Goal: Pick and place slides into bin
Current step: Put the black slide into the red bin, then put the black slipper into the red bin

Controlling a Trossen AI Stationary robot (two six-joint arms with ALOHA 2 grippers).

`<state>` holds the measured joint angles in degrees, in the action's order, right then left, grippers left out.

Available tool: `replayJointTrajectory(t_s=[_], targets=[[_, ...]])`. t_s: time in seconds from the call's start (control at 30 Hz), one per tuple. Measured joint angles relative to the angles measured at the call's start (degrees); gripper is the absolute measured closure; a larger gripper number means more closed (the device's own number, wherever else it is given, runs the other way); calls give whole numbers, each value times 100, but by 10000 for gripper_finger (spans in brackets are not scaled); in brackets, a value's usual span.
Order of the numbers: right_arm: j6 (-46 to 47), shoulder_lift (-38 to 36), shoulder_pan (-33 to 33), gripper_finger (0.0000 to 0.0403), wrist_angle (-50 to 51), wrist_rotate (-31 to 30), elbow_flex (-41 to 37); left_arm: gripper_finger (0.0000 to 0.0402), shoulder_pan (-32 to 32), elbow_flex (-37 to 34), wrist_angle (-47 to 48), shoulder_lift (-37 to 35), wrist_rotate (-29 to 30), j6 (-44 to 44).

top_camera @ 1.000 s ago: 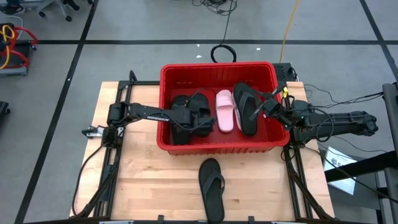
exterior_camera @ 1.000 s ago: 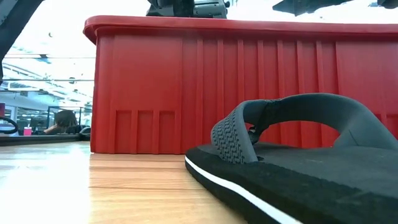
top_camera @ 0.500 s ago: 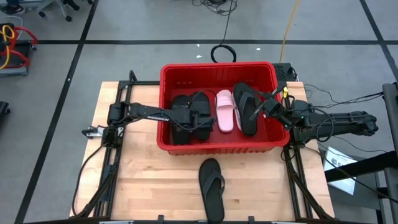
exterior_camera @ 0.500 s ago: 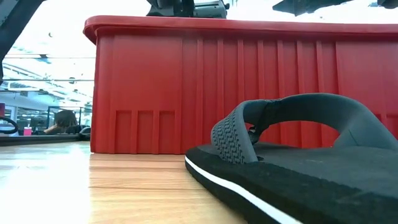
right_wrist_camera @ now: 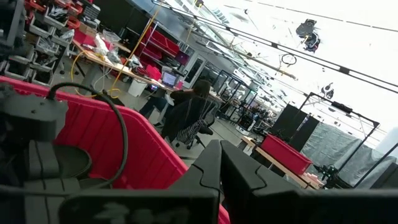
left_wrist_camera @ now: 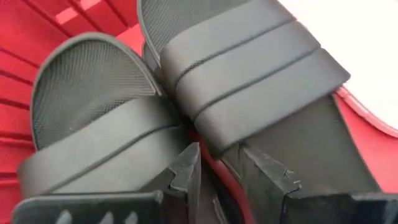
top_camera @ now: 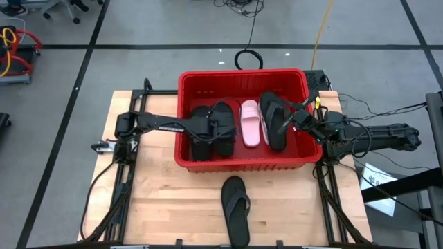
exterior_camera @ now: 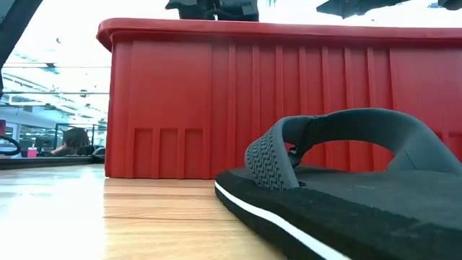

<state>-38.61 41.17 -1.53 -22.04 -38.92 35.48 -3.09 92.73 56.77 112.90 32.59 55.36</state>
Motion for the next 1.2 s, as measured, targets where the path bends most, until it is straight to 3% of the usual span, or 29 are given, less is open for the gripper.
replayJointTrajectory(t_s=[0.3, 0.63, 0.93, 1.2], targets=[[0, -2, -1, 403, 1, 0, 0, 295, -11, -2, 3, -467, -128, -458], [19, -2, 23, 403, 32, -15, 0, 295, 73, 0, -1, -1533, -151, -1836], [219, -76, 326, 403, 725, 145, 0, 295, 795, 2, 18, -2062, -504, -2113], [201, -249, 1141, 403, 976, 688, 0, 295, 1808, 2, 2, -2098, -727, -1797]])
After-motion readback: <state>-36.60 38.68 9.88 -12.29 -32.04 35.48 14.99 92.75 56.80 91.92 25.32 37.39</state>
